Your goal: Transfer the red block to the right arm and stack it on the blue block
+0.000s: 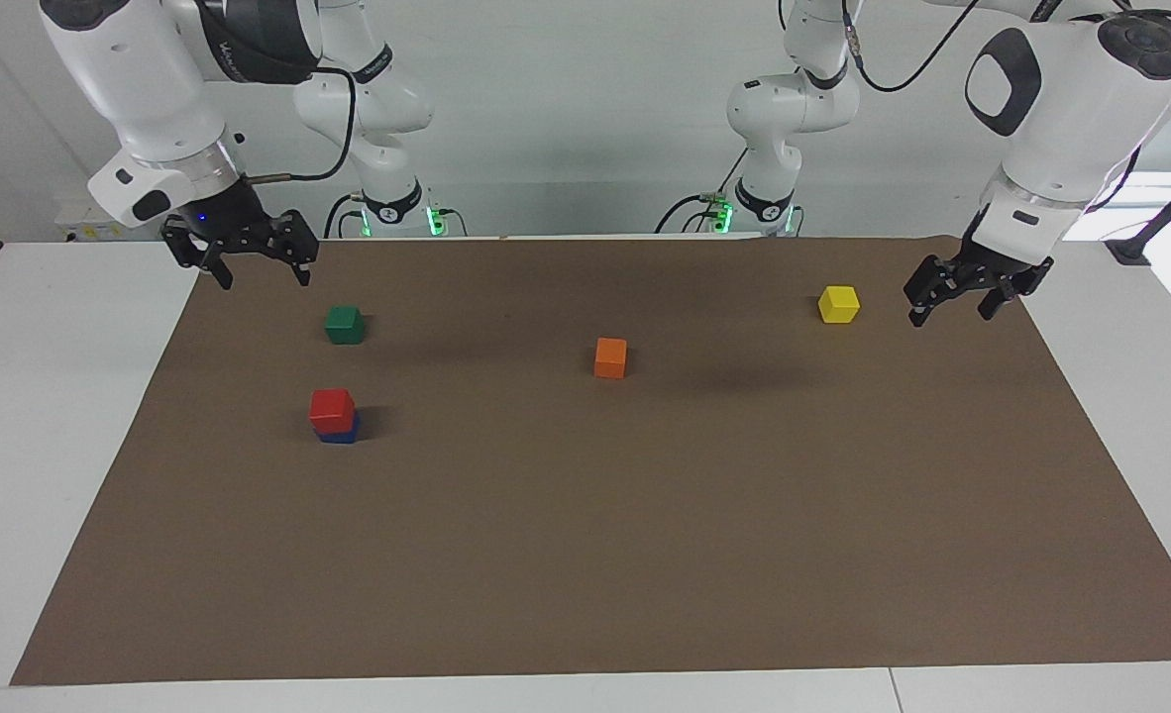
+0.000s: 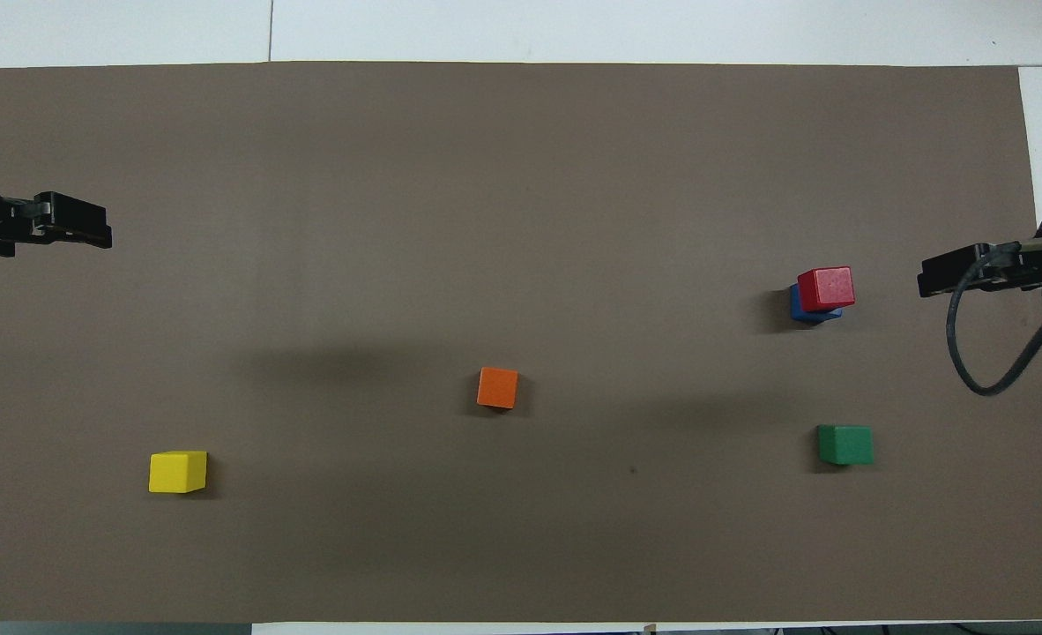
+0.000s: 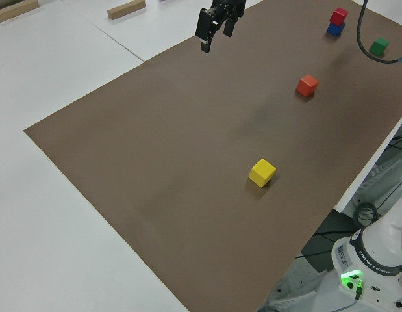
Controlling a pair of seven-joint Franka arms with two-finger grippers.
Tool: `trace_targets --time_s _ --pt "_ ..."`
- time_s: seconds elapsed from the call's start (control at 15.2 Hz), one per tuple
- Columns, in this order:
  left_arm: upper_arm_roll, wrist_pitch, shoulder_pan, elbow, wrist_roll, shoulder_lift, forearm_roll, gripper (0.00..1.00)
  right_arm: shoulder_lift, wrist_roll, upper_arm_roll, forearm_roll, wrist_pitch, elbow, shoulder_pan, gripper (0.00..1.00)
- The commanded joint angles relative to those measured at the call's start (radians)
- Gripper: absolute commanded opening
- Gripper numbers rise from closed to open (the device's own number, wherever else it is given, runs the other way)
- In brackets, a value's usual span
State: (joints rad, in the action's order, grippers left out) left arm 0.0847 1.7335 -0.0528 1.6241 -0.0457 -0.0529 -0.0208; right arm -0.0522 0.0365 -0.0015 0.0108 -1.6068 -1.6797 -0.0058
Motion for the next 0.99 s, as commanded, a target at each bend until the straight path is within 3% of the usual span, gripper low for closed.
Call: trace_targets --time_s 0.0,0.13,0.39,0.92 --pt "-0.013 0.000 0.008 0.023 0.012 0.024 0.009 1.00 -0.027 0.028 -0.043 -0.022 0.027 0.002 0.024 1.00" --pt "-0.013 0.000 0.008 0.023 0.012 0.022 0.009 1.00 -0.052 0.031 -0.119 -0.017 0.057 -0.021 0.082 1.00" --pt "-0.013 0.000 0.008 0.023 0.012 0.022 0.009 1.00 -0.092 0.031 -0.121 -0.011 0.047 -0.106 0.079 1.00" --pt "-0.013 0.000 0.008 0.023 0.012 0.024 0.009 1.00 -0.046 0.065 -0.120 0.014 -0.022 -0.084 0.069 1.00"
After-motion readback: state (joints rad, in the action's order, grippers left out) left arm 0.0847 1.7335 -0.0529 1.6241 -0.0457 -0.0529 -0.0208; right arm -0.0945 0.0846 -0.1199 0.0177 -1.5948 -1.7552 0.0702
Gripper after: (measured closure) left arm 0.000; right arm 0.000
